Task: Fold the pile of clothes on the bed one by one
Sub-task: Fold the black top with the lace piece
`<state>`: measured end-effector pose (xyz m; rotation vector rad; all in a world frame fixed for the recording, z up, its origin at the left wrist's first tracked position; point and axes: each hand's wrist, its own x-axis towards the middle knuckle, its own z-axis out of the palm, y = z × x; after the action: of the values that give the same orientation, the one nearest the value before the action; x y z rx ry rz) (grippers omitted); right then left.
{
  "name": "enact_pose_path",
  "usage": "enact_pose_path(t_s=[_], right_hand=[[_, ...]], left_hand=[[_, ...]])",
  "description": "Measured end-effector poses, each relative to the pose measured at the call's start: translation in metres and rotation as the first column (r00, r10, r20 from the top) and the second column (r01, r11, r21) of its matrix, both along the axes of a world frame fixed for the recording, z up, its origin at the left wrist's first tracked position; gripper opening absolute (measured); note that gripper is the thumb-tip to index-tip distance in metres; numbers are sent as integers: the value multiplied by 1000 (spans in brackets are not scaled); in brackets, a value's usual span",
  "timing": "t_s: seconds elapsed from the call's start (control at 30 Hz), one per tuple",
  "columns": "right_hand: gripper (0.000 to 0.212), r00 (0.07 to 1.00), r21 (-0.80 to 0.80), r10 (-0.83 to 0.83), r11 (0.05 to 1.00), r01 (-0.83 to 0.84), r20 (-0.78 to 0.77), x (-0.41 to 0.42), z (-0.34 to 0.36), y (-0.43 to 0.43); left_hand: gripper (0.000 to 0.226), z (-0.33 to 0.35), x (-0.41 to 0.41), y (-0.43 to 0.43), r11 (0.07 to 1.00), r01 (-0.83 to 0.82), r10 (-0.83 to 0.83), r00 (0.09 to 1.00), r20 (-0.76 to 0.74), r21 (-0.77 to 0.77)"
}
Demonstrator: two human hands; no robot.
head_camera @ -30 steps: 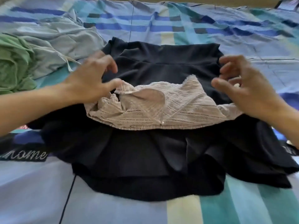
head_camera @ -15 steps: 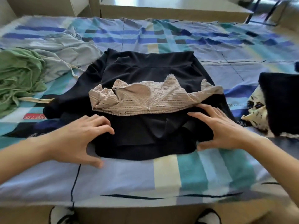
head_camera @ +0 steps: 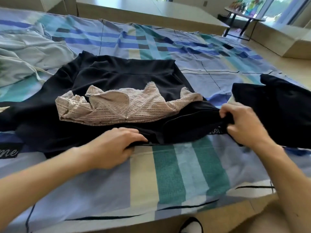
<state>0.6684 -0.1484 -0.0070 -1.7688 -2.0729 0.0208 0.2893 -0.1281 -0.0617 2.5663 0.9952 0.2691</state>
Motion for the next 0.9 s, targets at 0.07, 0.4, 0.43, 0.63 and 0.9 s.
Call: enact_pose_path(t_s=[0.07,0.4,0.43,0.63,0.9], right_hand=[[24,994,18,-77,997,76,79,6,13,-6],[37,989,-370,127,924,-92,71,-25,9,-11],[35,987,-319,160,935,-154,-10,-34,7,-10],[43,927,-289,351,881,-374,-132,-97,-29,6],[69,787,-277,613,746,-606,-72,-215,-47,8]], left_hand=[[48,21,-13,8,999,35,-32,997,75,-39],[34,-4,-4,-21,998,70,-70,997,-44,3],[32,-4,-1,-23,997,73,-75,996,-38,-32],[14,19,-25,-16,1000,19,-17,995,101,-24],[42,17,-175,41,546,-822,808,568,155,162]])
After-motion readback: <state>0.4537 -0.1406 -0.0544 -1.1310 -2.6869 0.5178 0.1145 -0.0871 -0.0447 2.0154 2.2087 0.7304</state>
